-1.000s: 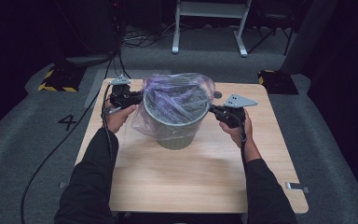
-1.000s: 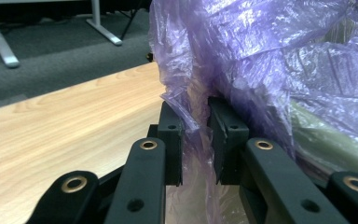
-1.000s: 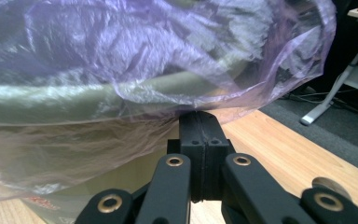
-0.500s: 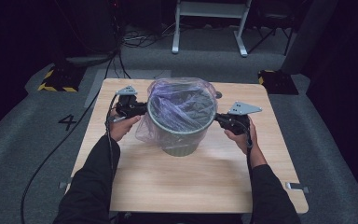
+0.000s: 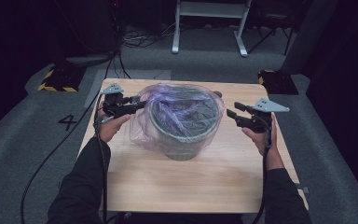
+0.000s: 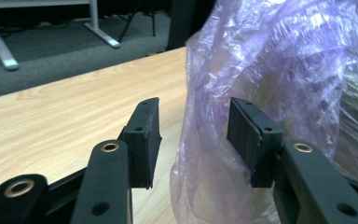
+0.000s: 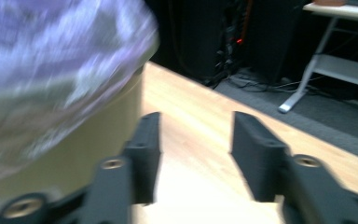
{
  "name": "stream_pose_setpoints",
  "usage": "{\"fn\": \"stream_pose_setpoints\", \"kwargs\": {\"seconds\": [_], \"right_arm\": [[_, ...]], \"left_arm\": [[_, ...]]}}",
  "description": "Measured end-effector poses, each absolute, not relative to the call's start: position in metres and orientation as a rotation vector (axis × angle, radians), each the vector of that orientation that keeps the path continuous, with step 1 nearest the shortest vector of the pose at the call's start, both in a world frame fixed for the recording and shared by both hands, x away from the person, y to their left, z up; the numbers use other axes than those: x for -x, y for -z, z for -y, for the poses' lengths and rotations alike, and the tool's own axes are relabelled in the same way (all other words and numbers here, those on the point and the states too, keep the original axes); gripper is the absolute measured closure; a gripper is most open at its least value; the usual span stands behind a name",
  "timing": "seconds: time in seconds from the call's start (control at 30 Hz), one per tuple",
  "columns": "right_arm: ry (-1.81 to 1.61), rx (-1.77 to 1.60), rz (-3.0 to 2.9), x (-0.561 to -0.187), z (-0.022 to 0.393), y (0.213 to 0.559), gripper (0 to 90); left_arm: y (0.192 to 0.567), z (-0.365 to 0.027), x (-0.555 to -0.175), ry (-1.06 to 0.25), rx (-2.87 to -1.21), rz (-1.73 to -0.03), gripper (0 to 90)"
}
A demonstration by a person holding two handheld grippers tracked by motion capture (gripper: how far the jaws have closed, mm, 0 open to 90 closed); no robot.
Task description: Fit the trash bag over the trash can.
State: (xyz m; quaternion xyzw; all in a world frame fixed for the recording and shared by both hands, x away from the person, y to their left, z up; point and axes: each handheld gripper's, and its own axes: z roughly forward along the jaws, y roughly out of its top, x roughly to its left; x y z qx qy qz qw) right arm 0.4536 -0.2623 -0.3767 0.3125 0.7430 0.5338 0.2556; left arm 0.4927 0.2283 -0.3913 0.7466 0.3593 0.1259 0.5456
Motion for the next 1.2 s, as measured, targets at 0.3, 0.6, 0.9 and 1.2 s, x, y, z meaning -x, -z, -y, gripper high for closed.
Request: {"fn": "stream_pose_setpoints", "kwargs": {"seconds": [0.3,0.6,0.9,1.2], "right_arm": [[-1.601,-0.827,-1.958,-0.463,0.256,0.345,31.0],[-1.548,-0.772,-2.021,-0.471,0.223,0.336,31.7],[-1.446,-0.751,-2.035,-0.489,0.204,0.343,87.2],[-1.373,-0.802,-2.021,-0.504,0.193,0.355,90.0]], "left_arm": [[0.388,-0.216,-0.496,-0.312,-1.807,-0.825,59.1],[0.388,-0.209,-0.498,-0.307,-1.817,-0.81,59.7],[0.391,-0.197,-0.505,-0.309,-1.864,-0.775,76.8],[0.398,-0.187,-0.513,-0.294,-1.886,-0.773,87.6]]}}
